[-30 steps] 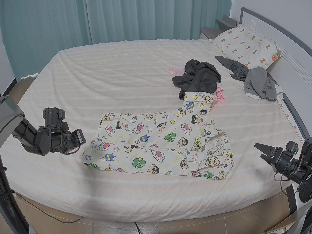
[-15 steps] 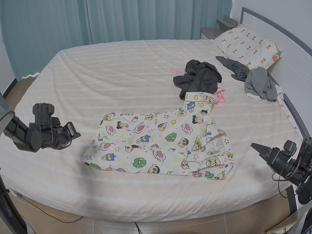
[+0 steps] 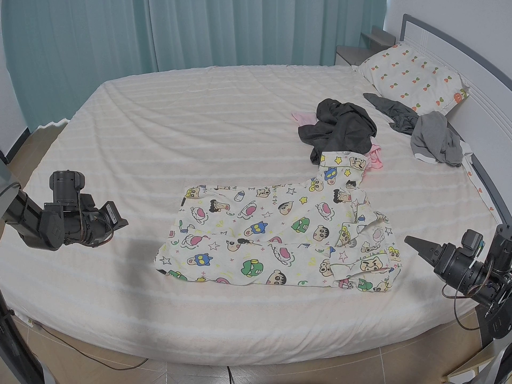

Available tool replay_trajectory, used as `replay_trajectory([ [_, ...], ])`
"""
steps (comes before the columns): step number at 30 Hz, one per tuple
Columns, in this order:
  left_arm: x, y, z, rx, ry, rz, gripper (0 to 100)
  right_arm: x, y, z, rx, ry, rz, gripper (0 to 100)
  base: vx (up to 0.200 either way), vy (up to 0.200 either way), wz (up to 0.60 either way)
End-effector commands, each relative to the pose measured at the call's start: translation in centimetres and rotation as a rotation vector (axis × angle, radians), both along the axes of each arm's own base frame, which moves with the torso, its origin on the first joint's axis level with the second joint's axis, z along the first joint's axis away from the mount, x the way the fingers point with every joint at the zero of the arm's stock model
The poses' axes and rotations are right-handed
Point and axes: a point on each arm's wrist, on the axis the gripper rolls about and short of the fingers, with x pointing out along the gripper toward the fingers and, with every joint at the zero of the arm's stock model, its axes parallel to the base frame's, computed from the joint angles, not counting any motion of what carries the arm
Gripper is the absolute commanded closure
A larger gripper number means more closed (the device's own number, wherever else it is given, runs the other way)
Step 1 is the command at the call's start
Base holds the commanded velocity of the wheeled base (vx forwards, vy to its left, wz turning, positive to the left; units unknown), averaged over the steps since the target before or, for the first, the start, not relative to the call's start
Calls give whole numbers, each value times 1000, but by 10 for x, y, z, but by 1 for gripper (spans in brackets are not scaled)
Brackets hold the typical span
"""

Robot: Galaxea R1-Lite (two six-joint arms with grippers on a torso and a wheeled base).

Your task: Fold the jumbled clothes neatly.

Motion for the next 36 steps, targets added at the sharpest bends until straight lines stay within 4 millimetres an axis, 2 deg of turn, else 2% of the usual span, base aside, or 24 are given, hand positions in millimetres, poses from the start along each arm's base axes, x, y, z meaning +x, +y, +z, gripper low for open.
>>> replay_trajectory([
  [1, -3, -8, -7, 1, 24, -28, 100, -4, 1, -3, -1, 19, 9, 0, 0, 0, 0],
  [5, -2, -21, -17, -26, 53, -100, 100, -5, 6, -4, -2, 33, 33, 0, 0, 0, 0],
  [7, -2, -22, -17, -34, 52, -113, 100, -6, 7, -4, -2, 36, 38, 0, 0, 0, 0],
  [14, 2, -44, -25, -60, 66, -221, 100, -8, 8, -3, -4, 43, 49, 0, 0, 0, 0],
  [36, 4, -54, -31, -12, 62, -200, 100, -9, 10, -3, -4, 45, 56, 0, 9, 0, 0],
])
